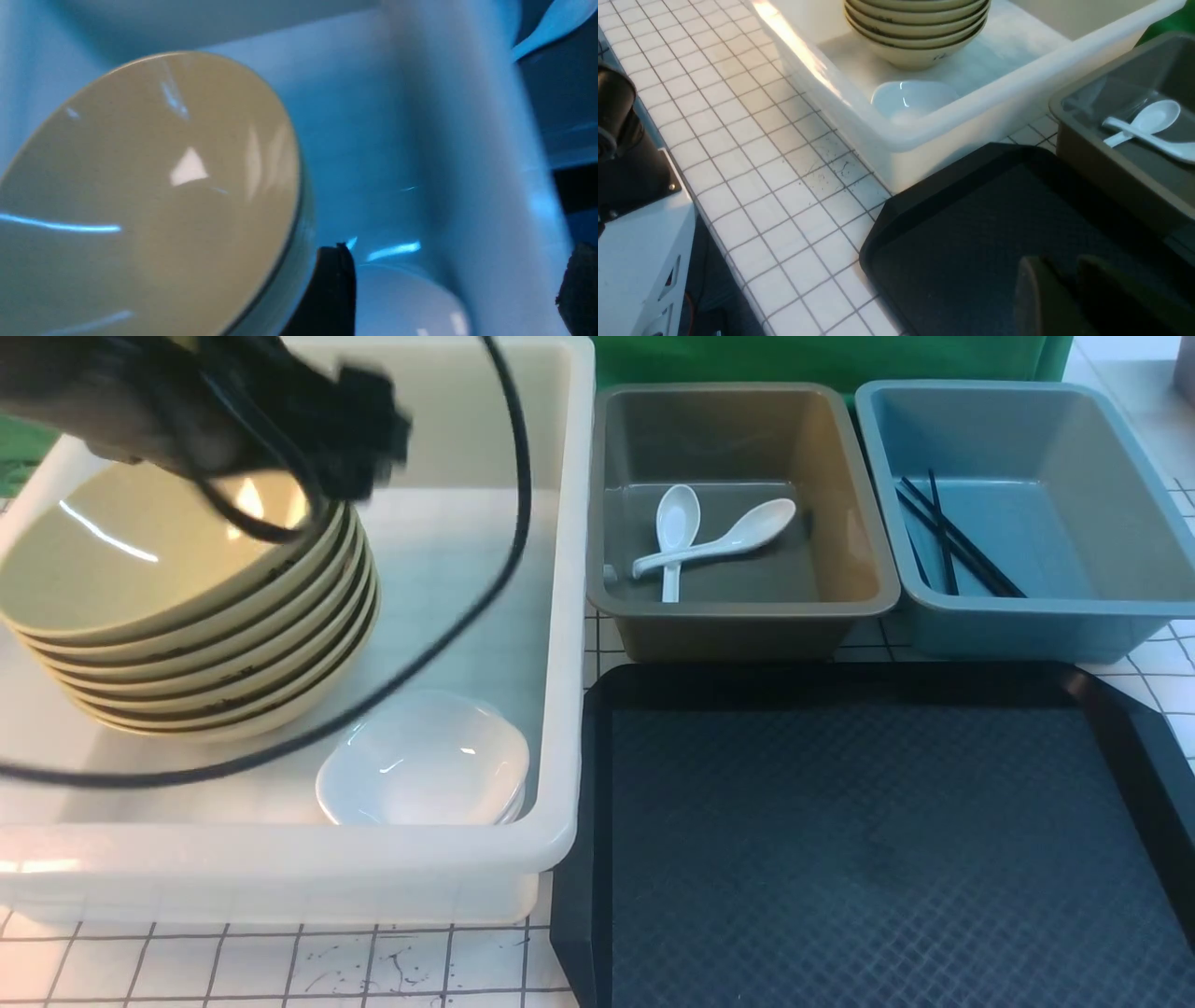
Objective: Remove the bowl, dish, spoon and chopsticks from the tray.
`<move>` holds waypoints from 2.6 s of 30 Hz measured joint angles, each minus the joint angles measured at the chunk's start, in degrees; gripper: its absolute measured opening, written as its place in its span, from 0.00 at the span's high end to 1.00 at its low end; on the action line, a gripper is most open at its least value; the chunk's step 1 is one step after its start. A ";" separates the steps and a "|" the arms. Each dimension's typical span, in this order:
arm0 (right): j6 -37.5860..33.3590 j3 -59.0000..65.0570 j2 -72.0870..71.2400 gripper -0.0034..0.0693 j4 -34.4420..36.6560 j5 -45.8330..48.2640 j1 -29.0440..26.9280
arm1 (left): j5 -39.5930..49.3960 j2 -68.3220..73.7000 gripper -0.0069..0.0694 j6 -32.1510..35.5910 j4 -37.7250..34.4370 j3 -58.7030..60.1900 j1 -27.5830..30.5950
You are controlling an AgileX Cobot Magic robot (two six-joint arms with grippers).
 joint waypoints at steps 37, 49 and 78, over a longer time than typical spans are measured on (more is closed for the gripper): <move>14.36 20.03 0.08 0.78 -0.11 -9.57 0.00 | -53.90 -56.38 0.91 -5.38 -12.86 73.53 -1.73; 4.99 31.21 -4.99 0.90 -2.07 -22.92 -22.65 | -53.00 -56.38 0.91 -5.38 -12.84 79.07 -1.73; -4.46 58.08 -34.13 0.92 0.09 -33.79 -47.98 | -50.32 -56.38 0.91 -5.34 -12.79 79.99 -1.73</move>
